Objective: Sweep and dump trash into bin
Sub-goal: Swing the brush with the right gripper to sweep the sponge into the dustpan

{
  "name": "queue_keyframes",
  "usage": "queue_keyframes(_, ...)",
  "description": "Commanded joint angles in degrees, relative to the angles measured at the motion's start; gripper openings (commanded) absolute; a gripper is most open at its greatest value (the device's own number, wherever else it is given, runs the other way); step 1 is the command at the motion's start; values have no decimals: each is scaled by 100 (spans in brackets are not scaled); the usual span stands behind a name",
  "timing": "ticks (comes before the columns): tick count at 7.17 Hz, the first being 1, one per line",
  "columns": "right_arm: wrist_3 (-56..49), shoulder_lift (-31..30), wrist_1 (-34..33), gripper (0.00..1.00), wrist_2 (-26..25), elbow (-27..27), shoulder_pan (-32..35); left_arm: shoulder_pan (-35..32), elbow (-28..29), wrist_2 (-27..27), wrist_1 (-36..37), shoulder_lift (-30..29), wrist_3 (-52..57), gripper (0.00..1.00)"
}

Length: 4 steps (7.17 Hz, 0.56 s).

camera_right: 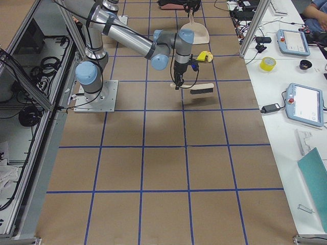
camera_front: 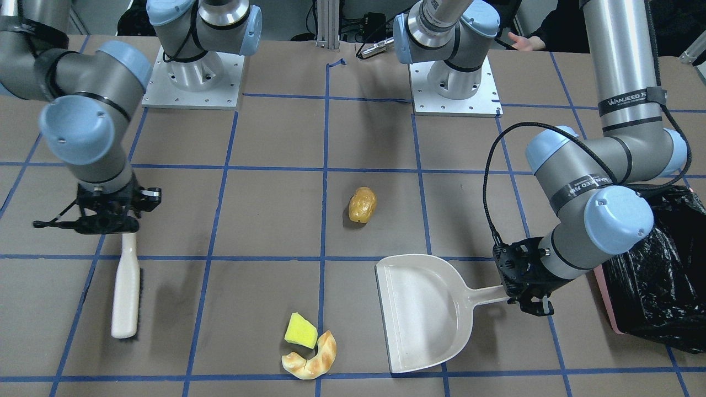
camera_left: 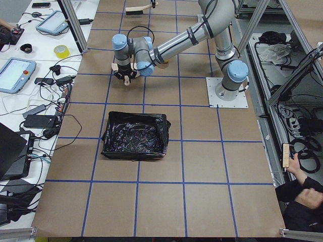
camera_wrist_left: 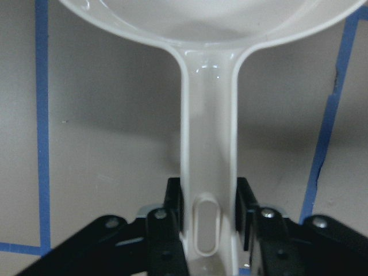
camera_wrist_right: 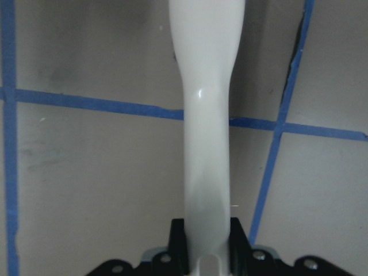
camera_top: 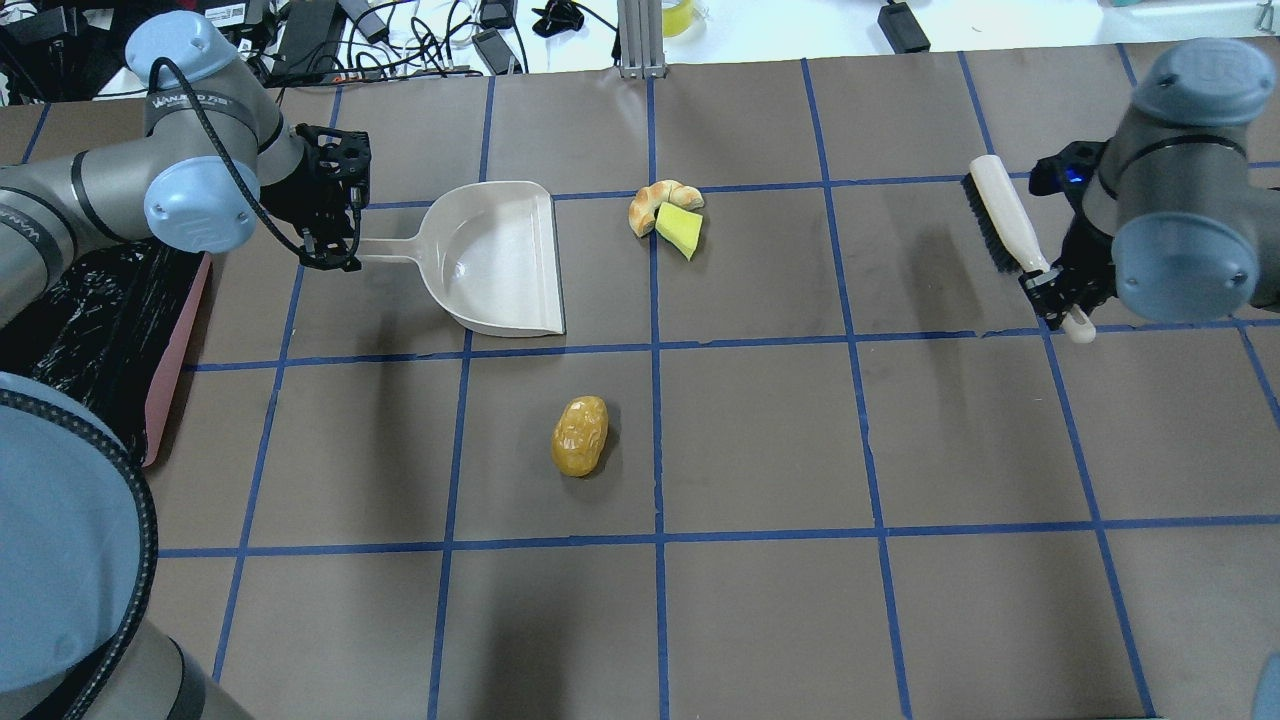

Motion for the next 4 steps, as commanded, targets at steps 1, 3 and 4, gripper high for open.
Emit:
queue_keyframes(1, 1760, 51, 431, 9, -105, -94, 1349, -3, 14, 5, 16, -40, 5, 0)
queue_keyframes(3, 2757, 322, 618, 9, 323, -278, 1880, -3, 14, 5, 33, -67, -4, 0)
queue_keyframes(4, 2891, 507, 601, 9, 535, -610, 1934, -3, 14, -4, 33, -67, 5, 0)
